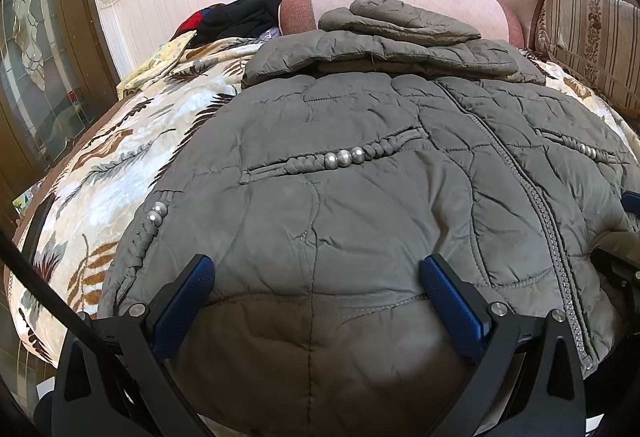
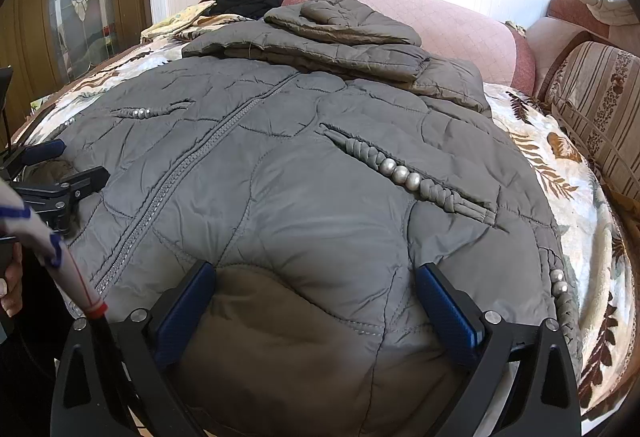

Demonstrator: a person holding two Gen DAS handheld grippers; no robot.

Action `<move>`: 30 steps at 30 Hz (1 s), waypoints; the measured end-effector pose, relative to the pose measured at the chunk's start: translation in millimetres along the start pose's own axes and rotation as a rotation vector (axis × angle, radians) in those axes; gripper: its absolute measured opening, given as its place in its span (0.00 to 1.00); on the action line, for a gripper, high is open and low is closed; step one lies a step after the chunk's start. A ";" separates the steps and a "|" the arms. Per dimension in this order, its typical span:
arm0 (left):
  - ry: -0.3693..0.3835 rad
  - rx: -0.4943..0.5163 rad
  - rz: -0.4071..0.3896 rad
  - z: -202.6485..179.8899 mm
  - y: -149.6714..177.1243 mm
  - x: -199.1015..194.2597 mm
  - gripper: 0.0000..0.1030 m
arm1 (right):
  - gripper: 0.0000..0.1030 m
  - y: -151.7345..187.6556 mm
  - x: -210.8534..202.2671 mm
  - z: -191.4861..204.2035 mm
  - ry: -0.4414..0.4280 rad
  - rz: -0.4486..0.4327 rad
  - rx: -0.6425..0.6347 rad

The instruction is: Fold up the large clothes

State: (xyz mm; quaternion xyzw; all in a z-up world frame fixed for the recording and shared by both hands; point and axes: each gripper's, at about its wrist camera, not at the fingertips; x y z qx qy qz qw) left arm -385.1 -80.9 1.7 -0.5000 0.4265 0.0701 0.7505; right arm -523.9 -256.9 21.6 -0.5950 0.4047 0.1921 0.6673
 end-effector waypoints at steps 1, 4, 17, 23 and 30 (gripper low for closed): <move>-0.001 0.000 0.000 0.2 0.1 0.0 1.00 | 0.99 0.2 -0.1 -0.1 0.001 0.000 0.000; 0.000 0.000 -0.001 0.5 0.2 -0.1 1.00 | 0.99 0.3 0.0 -0.2 0.002 0.000 -0.001; 0.001 0.001 -0.001 0.5 0.2 -0.4 1.00 | 0.99 1.3 -0.7 0.1 0.009 0.000 -0.003; 0.002 0.001 0.000 0.4 0.3 -0.3 1.00 | 0.99 1.9 -1.9 -0.3 0.012 0.003 -0.004; -0.002 0.001 -0.003 0.0 0.6 -2.3 1.00 | 0.99 2.2 -2.8 0.0 0.013 0.005 -0.006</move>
Point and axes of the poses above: each gripper's, at about its wrist camera, not at the fingertips, and x roughly the way its jaws point, z to its left, y to its underside, and after that the axes turned 3 degrees about z, right-handed
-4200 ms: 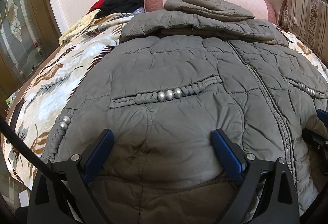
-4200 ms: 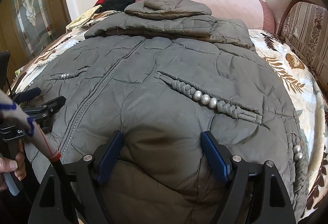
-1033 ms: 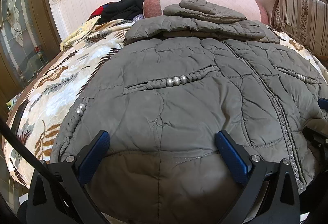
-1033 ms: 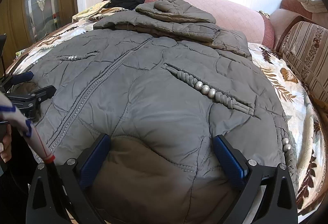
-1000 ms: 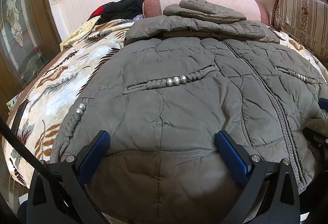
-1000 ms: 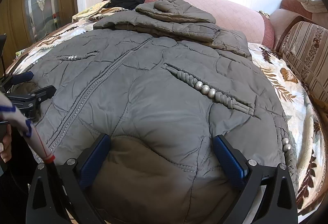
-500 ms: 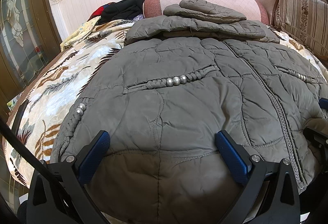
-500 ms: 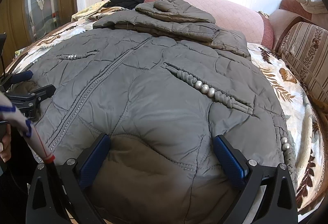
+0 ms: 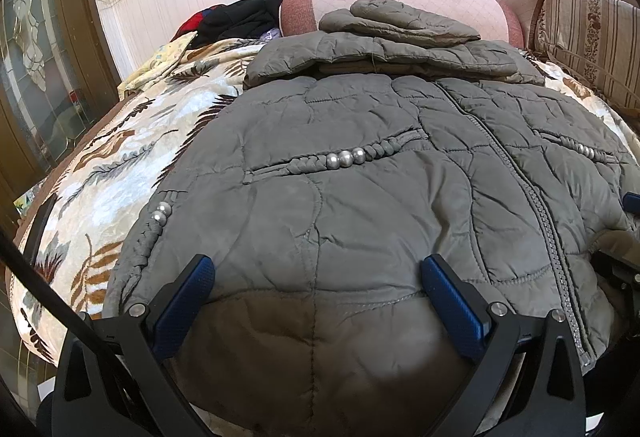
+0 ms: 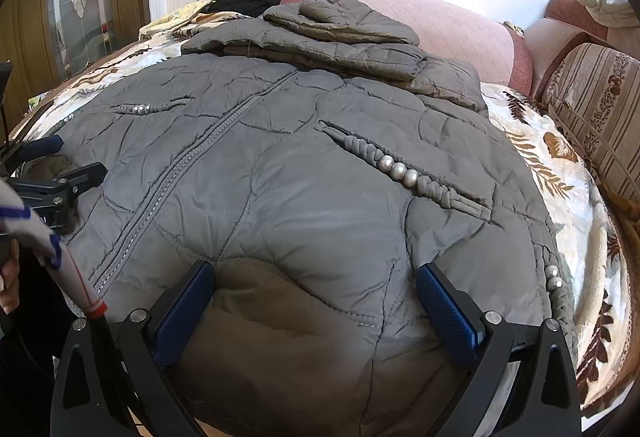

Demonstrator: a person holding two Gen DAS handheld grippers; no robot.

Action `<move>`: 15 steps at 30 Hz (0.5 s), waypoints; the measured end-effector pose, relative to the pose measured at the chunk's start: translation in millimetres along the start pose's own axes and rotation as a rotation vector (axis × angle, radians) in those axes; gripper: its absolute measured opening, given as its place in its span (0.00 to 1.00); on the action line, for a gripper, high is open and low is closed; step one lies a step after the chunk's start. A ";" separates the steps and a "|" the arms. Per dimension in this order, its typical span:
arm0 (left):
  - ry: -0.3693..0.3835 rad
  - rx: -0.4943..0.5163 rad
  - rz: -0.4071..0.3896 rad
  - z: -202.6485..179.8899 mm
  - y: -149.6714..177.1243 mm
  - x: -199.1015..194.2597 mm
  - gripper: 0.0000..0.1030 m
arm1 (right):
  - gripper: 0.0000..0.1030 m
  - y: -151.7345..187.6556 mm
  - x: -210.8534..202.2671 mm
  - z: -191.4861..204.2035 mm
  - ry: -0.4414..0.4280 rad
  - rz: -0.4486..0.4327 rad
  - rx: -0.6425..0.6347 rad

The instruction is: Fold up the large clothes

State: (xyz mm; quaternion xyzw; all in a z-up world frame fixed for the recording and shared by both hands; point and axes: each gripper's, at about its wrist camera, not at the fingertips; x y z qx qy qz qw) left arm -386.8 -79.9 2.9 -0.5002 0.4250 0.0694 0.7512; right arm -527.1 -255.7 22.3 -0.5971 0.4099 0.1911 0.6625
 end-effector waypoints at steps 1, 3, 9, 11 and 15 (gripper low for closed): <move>-0.003 0.002 0.000 0.4 0.0 -0.9 1.00 | 0.99 0.2 -0.5 0.1 0.000 0.001 -0.001; -0.011 0.002 -0.009 3.8 -1.0 -5.7 1.00 | 0.99 -0.8 -5.2 -0.2 0.003 0.008 -0.008; -0.063 -0.104 -0.051 54.0 -10.8 -20.2 1.00 | 0.97 -6.6 -55.6 -47.0 0.027 -0.152 0.104; -0.072 -0.181 -0.028 81.0 -12.3 -14.2 1.00 | 0.91 -3.5 -56.8 -77.5 0.005 -0.137 0.198; -0.055 -0.343 0.029 132.1 -5.6 1.9 1.00 | 0.74 17.1 -52.2 -154.6 -0.020 -0.093 0.461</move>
Point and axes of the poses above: each gripper's, at about its wrist camera, not at the fingertips, and x roughly the way its jaws point, z to its left, y to its underside, and after that the axes turned 3 degrees about z, right-handed
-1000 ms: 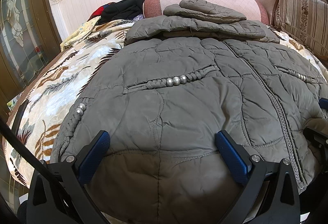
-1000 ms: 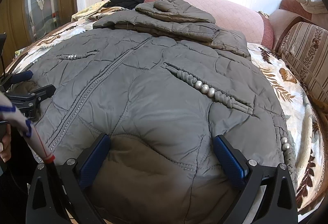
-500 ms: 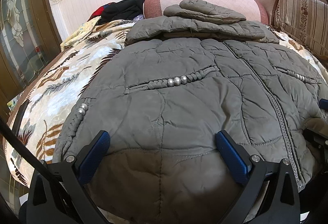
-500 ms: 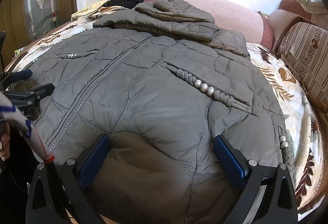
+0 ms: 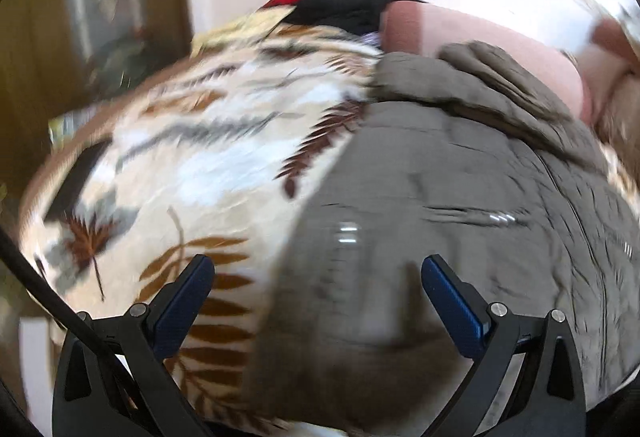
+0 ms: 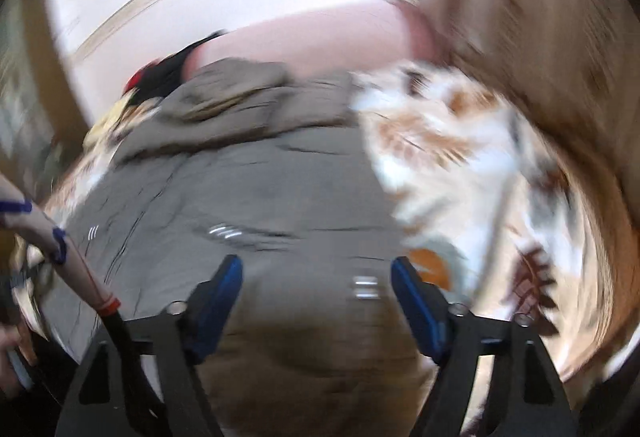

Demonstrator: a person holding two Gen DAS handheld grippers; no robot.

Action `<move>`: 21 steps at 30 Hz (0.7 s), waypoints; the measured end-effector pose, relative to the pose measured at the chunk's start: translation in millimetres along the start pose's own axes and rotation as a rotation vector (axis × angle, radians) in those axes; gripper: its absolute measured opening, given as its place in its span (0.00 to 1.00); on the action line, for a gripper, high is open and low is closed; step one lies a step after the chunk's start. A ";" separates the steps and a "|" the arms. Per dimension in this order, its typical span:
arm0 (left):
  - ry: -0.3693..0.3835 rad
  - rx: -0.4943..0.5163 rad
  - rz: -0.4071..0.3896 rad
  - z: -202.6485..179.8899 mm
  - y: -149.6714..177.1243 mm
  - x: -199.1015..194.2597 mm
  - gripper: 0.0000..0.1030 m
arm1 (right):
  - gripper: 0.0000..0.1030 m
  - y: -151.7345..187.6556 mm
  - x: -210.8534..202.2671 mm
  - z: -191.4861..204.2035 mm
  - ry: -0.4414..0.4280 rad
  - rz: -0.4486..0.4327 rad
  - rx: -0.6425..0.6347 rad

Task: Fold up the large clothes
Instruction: 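Move both tools to the jacket hem and close on its edge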

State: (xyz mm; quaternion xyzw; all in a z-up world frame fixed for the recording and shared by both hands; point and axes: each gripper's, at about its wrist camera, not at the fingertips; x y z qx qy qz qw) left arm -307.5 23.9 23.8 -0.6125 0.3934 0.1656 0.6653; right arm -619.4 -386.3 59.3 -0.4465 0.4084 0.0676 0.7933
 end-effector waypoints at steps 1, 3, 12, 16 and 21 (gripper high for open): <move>0.016 -0.044 0.017 11.1 -1.0 4.5 0.99 | 0.74 -2.4 1.9 -20.9 -0.050 0.011 0.095; 0.066 -0.111 0.046 25.6 -1.0 11.5 0.94 | 0.73 -4.0 9.5 -44.3 -0.121 0.038 0.210; 0.204 -0.159 0.124 19.7 13.5 18.6 0.92 | 0.68 12.0 31.0 -42.9 -0.252 0.152 0.290; 0.209 -0.079 0.128 -12.6 34.4 3.3 0.92 | 0.69 30.7 26.4 -27.9 -0.284 0.182 0.290; 0.220 -0.016 0.100 -42.9 48.8 -9.2 0.92 | 0.68 62.5 12.7 9.3 -0.343 0.190 0.251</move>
Point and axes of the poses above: each gripper's, at about its wrist camera, not at the fingertips, and x roughly the way its jaws point, z to its left, y to its underside, and after that the axes turned 3 degrees about z, right-handed
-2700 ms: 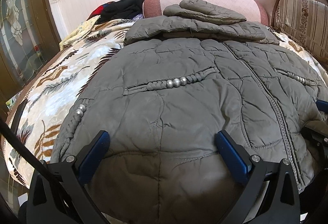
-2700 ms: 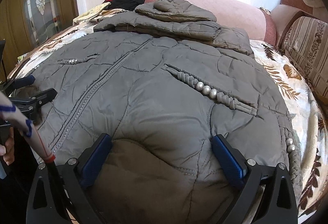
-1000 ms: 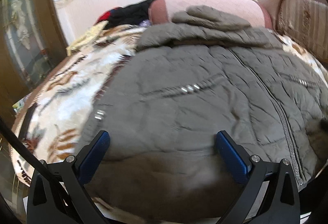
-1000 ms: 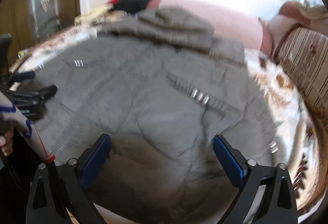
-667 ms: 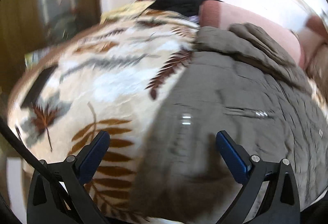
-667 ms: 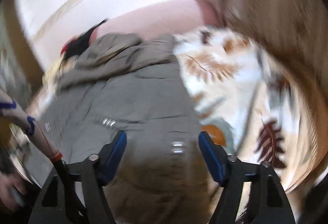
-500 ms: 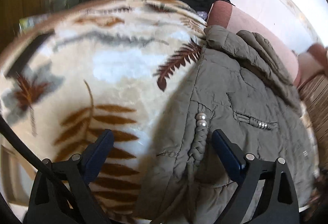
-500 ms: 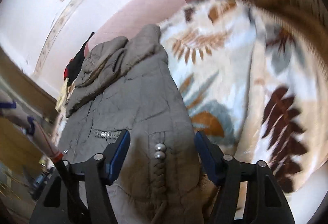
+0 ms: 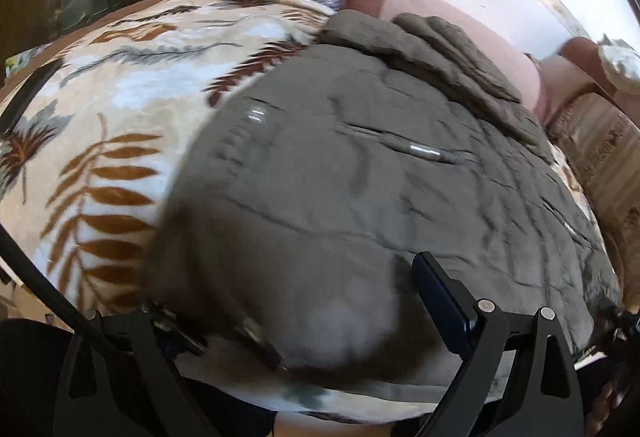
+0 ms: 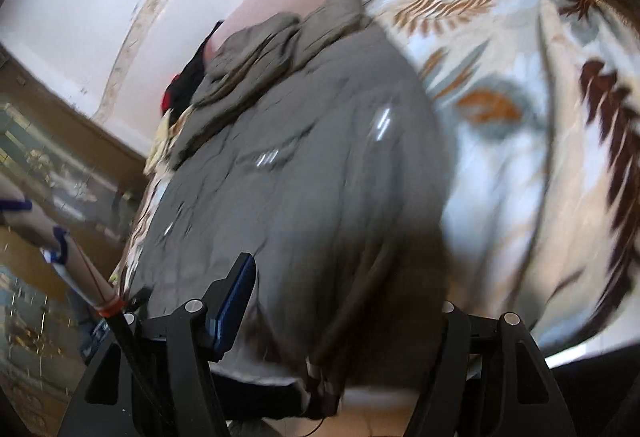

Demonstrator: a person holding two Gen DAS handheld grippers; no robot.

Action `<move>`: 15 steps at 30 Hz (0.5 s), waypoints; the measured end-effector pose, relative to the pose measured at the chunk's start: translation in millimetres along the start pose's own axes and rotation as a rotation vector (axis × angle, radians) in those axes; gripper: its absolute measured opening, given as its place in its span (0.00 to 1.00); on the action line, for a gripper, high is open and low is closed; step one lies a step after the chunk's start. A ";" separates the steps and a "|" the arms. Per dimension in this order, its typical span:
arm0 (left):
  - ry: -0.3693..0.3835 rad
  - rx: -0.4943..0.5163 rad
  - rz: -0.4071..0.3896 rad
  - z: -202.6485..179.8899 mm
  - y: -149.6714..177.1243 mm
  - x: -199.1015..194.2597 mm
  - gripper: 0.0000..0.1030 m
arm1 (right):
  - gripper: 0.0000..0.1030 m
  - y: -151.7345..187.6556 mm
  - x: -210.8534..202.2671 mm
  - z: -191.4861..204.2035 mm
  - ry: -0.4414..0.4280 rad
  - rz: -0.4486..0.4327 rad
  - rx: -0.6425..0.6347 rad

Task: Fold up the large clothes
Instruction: 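Move both tools to the jacket hem and close on its edge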

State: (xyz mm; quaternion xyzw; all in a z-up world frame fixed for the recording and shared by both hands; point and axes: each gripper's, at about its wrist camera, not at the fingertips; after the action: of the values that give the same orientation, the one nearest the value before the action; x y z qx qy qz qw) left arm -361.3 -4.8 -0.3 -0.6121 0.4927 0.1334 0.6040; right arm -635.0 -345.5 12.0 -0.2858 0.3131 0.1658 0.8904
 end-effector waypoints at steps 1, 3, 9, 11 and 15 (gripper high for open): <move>-0.015 0.023 -0.013 -5.1 -0.3 -0.8 0.92 | 0.68 8.0 3.1 5.0 -0.020 0.006 0.000; -0.053 0.071 -0.046 -14.2 0.1 -3.2 0.89 | 0.59 12.1 5.7 17.3 -0.001 0.001 -0.060; -0.161 0.165 -0.082 -27.3 2.3 0.4 0.78 | 0.42 -4.1 -2.2 27.2 0.139 -0.123 -0.154; -0.204 0.205 -0.081 -33.1 5.6 4.3 0.78 | 0.42 -0.8 13.9 28.6 0.164 -0.070 -0.175; -0.261 0.251 -0.090 -39.4 8.3 8.6 0.79 | 0.47 6.3 31.1 32.4 0.247 -0.028 -0.226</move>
State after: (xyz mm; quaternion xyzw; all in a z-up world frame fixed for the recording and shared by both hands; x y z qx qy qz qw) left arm -380.5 -41.1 -2.7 -0.5307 0.3953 0.1219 0.7397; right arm -599.8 -317.1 9.9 -0.4065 0.3953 0.1510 0.8097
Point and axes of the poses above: each gripper's, at about its wrist camera, not at the fingertips, and x roughly the way its jaws point, z to its left, y to its underside, and after that the axes turned 3 degrees about z, right-handed
